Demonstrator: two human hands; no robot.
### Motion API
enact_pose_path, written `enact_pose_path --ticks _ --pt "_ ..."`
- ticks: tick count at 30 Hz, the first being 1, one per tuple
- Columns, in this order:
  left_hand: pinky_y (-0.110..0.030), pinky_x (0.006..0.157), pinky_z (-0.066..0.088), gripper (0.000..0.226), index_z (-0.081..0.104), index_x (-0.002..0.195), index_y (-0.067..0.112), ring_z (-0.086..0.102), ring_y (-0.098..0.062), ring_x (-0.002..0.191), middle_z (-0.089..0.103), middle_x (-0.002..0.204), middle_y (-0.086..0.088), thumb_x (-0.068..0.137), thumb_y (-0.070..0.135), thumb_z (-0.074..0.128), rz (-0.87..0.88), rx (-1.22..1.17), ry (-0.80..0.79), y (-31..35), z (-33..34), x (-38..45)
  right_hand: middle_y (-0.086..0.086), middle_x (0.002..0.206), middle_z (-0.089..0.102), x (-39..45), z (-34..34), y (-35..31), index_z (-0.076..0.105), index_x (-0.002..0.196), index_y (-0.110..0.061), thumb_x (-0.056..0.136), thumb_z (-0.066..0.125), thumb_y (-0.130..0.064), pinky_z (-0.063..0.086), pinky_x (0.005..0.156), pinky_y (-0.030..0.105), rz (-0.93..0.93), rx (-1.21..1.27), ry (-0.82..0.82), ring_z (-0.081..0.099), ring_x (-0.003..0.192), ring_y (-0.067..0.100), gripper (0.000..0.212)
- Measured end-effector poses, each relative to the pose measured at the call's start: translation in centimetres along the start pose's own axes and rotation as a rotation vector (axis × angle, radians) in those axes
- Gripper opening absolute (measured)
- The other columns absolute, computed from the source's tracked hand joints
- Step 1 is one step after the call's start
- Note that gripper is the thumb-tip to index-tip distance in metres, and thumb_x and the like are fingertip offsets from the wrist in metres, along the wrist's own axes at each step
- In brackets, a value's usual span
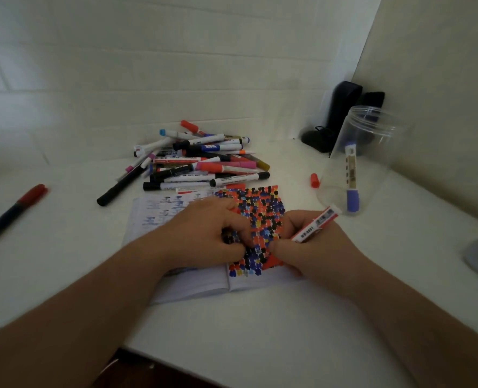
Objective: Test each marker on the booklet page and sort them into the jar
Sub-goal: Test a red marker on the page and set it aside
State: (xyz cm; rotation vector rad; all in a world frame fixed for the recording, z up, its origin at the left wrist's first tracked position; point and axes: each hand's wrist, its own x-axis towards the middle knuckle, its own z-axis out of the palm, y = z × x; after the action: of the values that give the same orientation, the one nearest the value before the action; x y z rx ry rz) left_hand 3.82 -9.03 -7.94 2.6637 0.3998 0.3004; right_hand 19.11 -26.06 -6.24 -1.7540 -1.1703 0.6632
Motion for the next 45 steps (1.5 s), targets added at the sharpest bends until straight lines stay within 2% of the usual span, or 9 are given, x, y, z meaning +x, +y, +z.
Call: enact_pose_path --ticks 8,13,20,24,28,32,37,41,45 --pt "-0.04 0.083 0.05 0.034 0.07 0.097 0.048 0.052 -0.005 0.095 0.057 0.096 0.014 0.07 0.059 0.053 -0.013 -0.004 0.007 -0.02 0.2 -0.02 0.017 0.057 0.059 0.06 0.1 0.0 0.053 0.076 0.01 0.084 0.071 0.003 0.049 0.045 0.025 0.063 0.04 0.032 0.056 0.046 0.02 0.021" --pt "-0.041 0.082 0.049 0.037 0.071 0.097 0.046 0.052 -0.007 0.094 0.057 0.095 0.014 0.069 0.06 0.051 -0.01 0.006 0.002 0.03 0.16 0.02 0.014 0.055 0.061 -0.02 0.39 -0.05 0.057 0.073 0.005 0.084 0.073 0.0 0.048 0.046 0.022 0.042 -0.011 0.016 0.056 0.044 0.016 0.019" --pt "-0.04 0.083 0.049 0.036 0.071 0.094 0.047 0.052 -0.006 0.094 0.058 0.096 0.014 0.067 0.061 0.05 -0.014 0.0 0.006 0.06 0.08 -0.02 0.01 0.054 0.058 0.01 0.3 0.05 0.055 0.067 -0.002 0.083 0.071 0.003 0.049 0.047 0.025 0.045 -0.005 0.04 0.055 0.045 0.017 0.023" --pt "-0.04 0.085 0.049 0.038 0.071 0.094 0.047 0.052 -0.006 0.096 0.058 0.098 0.014 0.067 0.062 0.049 -0.024 -0.005 -0.002 0.18 0.05 -0.03 0.01 0.053 0.059 0.01 0.23 0.16 0.055 0.068 0.001 0.084 0.071 0.004 0.048 0.046 0.024 0.06 0.026 0.027 0.055 0.045 0.018 0.023" --pt "-0.041 0.085 0.049 0.037 0.071 0.095 0.047 0.053 -0.008 0.097 0.059 0.098 0.014 0.068 0.061 0.05 -0.019 0.0 -0.002 0.11 0.16 0.0 0.01 0.053 0.058 -0.12 0.52 0.18 0.054 0.059 -0.012 0.081 0.073 0.001 0.048 0.048 0.024 0.029 -0.047 0.018 0.055 0.044 0.015 0.031" --pt "-0.04 0.085 0.049 0.041 0.071 0.097 0.046 0.052 -0.006 0.096 0.058 0.099 0.014 0.067 0.063 0.048 -0.025 0.01 -0.009 0.13 0.11 0.0 0.024 0.061 0.057 -0.02 0.5 0.17 0.054 0.066 -0.003 0.075 0.073 -0.008 0.049 0.05 0.031 -0.003 -0.074 0.048 0.052 0.048 0.02 0.022" --pt "-0.04 0.086 0.049 0.037 0.069 0.095 0.05 0.052 -0.006 0.098 0.058 0.099 0.016 0.067 0.063 0.049 -0.035 -0.006 -0.008 0.2 0.03 0.04 0.01 0.053 0.057 0.12 0.36 0.42 0.053 0.073 0.007 0.083 0.07 0.003 0.048 0.046 0.024 0.038 0.012 0.055 0.053 0.046 0.019 0.02" --pt "-0.039 0.086 0.049 0.029 0.069 0.093 0.05 0.051 -0.004 0.098 0.058 0.099 0.016 0.07 0.059 0.053 -0.033 -0.003 -0.01 0.21 0.01 -0.06 0.012 0.056 0.06 -0.02 0.48 0.28 0.056 0.07 0.0 0.084 0.073 0.001 0.049 0.048 0.023 0.025 -0.017 0.032 0.057 0.046 0.017 0.022" --pt "-0.04 0.086 0.049 0.033 0.069 0.095 0.051 0.052 -0.006 0.098 0.059 0.1 0.016 0.069 0.061 0.051 -0.033 0.002 -0.012 0.24 0.02 -0.06 0.016 0.057 0.061 -0.04 0.31 0.26 0.057 0.072 0.004 0.083 0.072 0.001 0.051 0.048 0.026 0.029 -0.032 0.014 0.057 0.045 0.017 0.02"
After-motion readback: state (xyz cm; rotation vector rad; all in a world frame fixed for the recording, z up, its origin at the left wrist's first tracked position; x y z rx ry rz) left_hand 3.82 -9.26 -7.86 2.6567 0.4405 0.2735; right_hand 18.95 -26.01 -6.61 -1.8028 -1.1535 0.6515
